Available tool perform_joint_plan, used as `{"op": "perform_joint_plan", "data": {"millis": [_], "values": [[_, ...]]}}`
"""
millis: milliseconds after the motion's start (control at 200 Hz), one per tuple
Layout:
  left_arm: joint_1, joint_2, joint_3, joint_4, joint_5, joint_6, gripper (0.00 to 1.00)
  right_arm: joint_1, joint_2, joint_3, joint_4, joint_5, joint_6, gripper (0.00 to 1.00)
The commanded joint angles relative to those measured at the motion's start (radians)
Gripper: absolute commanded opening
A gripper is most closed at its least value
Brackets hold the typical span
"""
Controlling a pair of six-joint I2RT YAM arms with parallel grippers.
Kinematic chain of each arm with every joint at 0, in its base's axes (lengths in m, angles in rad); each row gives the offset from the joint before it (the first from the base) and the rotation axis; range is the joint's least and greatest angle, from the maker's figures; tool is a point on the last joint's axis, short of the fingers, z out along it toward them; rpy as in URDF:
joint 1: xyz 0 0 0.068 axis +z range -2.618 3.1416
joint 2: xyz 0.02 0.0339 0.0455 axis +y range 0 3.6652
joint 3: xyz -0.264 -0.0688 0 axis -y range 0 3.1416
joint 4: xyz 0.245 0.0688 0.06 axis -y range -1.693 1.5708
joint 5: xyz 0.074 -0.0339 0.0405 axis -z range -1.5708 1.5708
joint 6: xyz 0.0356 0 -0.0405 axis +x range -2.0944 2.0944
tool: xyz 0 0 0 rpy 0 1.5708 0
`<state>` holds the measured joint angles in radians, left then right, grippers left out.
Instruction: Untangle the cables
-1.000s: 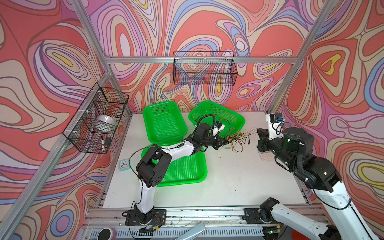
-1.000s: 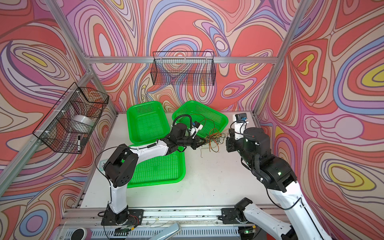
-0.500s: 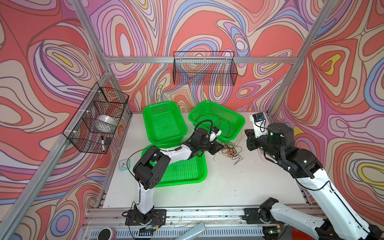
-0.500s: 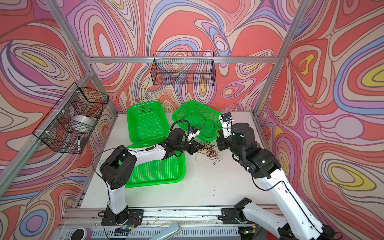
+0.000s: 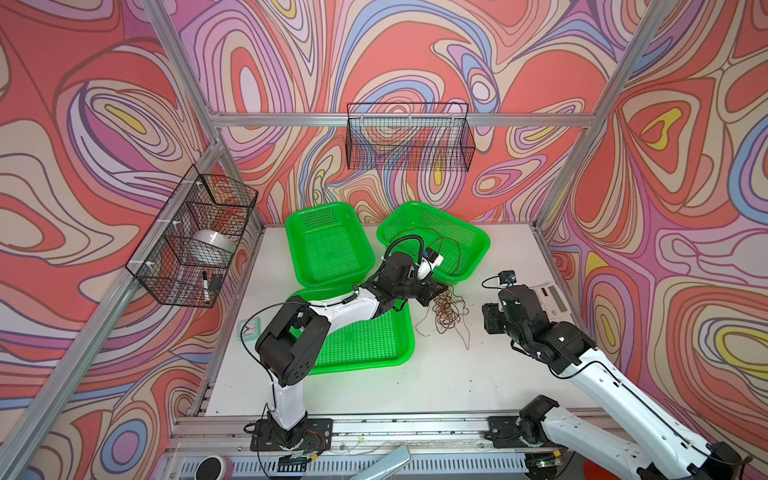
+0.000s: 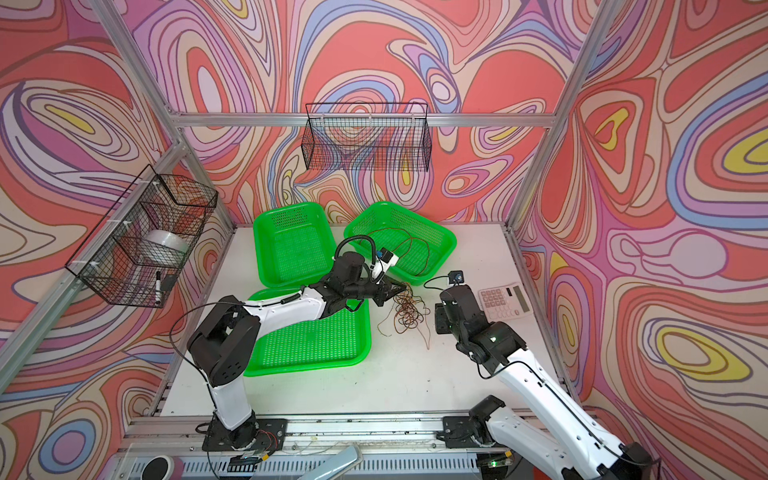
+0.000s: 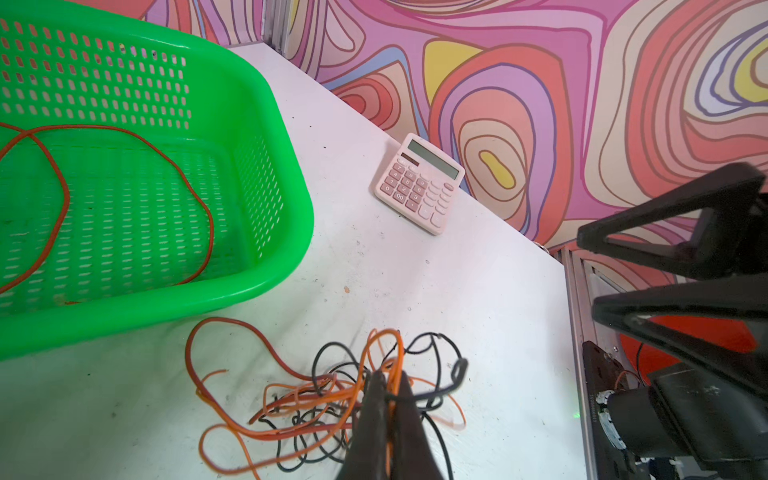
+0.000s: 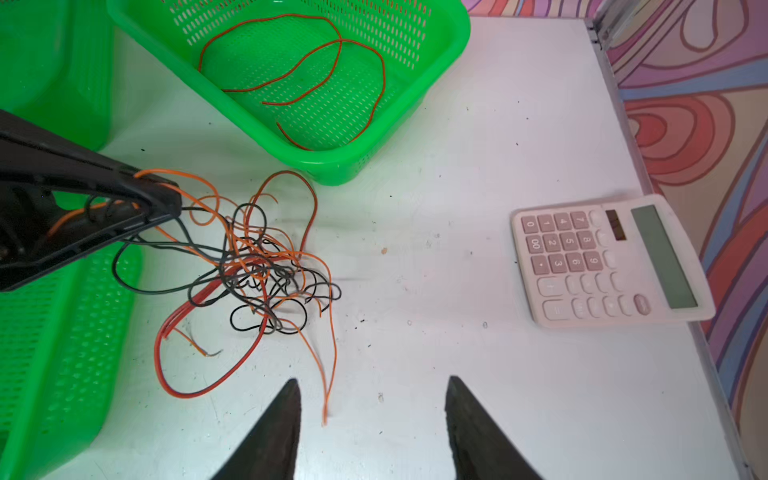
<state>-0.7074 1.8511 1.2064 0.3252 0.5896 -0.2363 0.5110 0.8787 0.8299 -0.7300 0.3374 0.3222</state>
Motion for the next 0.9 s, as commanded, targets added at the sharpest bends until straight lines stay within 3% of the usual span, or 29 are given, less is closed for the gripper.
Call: {"op": "perform_joint_plan", "data": {"millis": [0,90,190,431,686,891], "values": [[0.002,-0.020,0.048,-0.010,0.040,0.005,0.00,-0.001,0.010,-0.005,0.068,-0.095,0.014,0.64],[-0.001,-0.028,0.060,-0.013,0.051,-0.002,0.00,0.000,0.080,-0.009,0.141,-0.214,-0.005,0.71],[-0.010,-0.039,0.072,-0.029,0.062,0.004,0.00,0.000,0.151,-0.016,0.233,-0.252,-0.004,0.73],[-0.027,-0.081,0.081,-0.070,0.071,0.021,0.00,-0.001,0.233,0.001,0.386,-0.183,0.014,0.72],[-0.032,-0.145,0.142,-0.161,0.122,0.041,0.00,-0.033,0.274,-0.030,0.370,-0.080,0.095,0.49],[-0.028,-0.162,0.210,-0.240,0.186,0.056,0.00,-0.201,0.162,-0.143,0.397,-0.158,0.183,0.24]]}}
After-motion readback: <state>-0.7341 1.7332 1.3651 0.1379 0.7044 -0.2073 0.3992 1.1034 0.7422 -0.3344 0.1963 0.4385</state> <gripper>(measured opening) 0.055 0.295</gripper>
